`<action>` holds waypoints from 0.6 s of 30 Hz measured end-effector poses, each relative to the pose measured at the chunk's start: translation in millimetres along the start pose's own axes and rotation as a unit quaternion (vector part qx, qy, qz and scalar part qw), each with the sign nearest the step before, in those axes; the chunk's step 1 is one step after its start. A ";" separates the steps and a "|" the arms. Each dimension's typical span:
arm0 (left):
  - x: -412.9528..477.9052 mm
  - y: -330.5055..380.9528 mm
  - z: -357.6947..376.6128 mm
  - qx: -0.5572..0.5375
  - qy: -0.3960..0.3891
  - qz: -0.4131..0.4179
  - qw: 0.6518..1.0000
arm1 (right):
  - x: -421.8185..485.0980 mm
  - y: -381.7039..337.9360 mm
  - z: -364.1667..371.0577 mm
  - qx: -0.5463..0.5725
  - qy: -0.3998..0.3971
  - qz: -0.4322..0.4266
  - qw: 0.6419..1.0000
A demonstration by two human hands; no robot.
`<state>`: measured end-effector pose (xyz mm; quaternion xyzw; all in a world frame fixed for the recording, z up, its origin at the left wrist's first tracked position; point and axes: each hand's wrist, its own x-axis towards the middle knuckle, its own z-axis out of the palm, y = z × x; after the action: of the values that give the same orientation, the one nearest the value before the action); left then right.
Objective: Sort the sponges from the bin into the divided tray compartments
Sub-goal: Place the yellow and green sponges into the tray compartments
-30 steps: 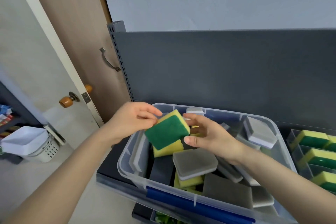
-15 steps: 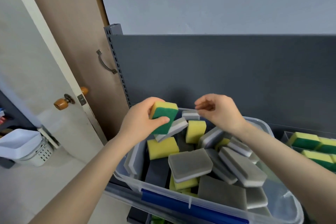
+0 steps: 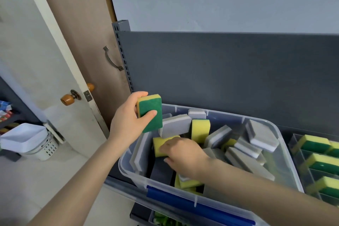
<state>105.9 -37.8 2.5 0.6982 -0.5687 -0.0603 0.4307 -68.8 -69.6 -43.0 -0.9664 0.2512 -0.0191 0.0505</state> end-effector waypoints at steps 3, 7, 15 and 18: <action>-3.5 -5.3 -6.7 0.001 0.015 -0.009 1.000 | 19.4 -16.1 12.4 -0.103 -0.049 -0.019 0.993; -8.7 -11.9 -13.1 0.001 0.021 -0.017 1.000 | 35.0 -24.1 19.8 -0.153 -0.033 -0.014 0.988; -11.7 -19.6 -21.3 0.002 0.018 -0.026 0.999 | 36.4 -10.6 14.5 -0.124 0.002 0.067 0.990; -12.1 -20.7 -22.1 -0.004 0.010 -0.029 1.000 | 30.8 5.4 6.4 -0.030 0.018 0.120 0.992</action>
<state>129.8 -16.1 -2.5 0.7134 -0.5433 -0.0683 0.4374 -44.2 -88.7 -49.6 -0.9298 0.3669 -0.0228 0.0188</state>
